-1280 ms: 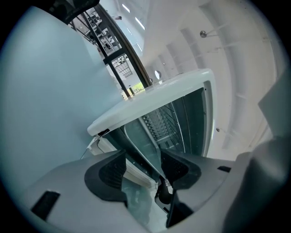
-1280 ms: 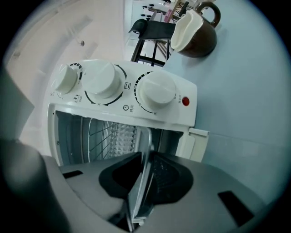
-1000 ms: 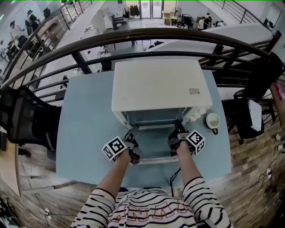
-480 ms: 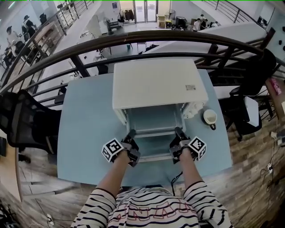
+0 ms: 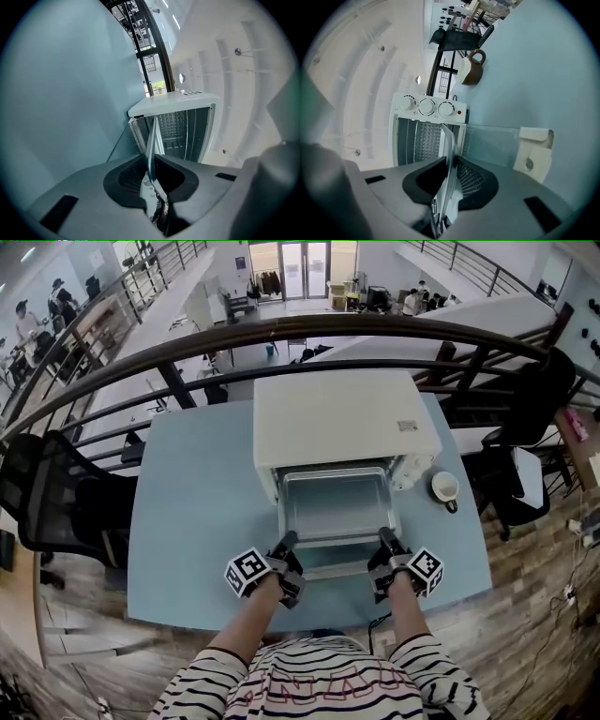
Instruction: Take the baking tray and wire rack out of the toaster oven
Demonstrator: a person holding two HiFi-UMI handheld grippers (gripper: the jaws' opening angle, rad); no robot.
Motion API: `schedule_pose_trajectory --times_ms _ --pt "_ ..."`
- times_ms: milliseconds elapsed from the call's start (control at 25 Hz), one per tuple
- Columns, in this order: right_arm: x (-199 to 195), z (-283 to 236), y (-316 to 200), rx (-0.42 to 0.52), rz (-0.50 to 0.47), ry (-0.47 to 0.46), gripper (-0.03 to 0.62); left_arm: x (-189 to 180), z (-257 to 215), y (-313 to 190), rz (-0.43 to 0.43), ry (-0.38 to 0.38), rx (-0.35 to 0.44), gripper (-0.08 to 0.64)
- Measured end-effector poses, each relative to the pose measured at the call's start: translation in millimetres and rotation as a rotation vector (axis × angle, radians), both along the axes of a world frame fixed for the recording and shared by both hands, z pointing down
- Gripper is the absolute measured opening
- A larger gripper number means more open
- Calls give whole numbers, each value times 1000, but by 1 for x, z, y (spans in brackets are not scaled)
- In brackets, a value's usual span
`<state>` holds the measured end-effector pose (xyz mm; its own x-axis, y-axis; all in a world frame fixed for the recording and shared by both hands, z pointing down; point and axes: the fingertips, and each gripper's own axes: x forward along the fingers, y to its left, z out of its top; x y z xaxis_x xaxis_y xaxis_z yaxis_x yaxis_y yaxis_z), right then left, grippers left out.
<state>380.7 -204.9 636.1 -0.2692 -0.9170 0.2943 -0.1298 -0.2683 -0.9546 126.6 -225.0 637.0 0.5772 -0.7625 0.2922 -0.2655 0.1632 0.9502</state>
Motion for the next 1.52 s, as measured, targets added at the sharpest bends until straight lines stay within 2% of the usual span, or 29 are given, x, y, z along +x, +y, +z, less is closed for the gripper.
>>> schedule_pose_trajectory --times_ms 480,760,1120,1520 --pt "-16 -18 77 29 124 13 80 -14 -12 60 115 46 -4 74" --pt "-56 -24 122 30 177 19 80 -54 -17 91 163 72 4 74" --pt "-161 -26 147 45 145 31 80 -161 -24 118 163 42 52 74" --pt "-309 -19 143 49 -31 5 80 -310 -24 140 34 -8 92 74"
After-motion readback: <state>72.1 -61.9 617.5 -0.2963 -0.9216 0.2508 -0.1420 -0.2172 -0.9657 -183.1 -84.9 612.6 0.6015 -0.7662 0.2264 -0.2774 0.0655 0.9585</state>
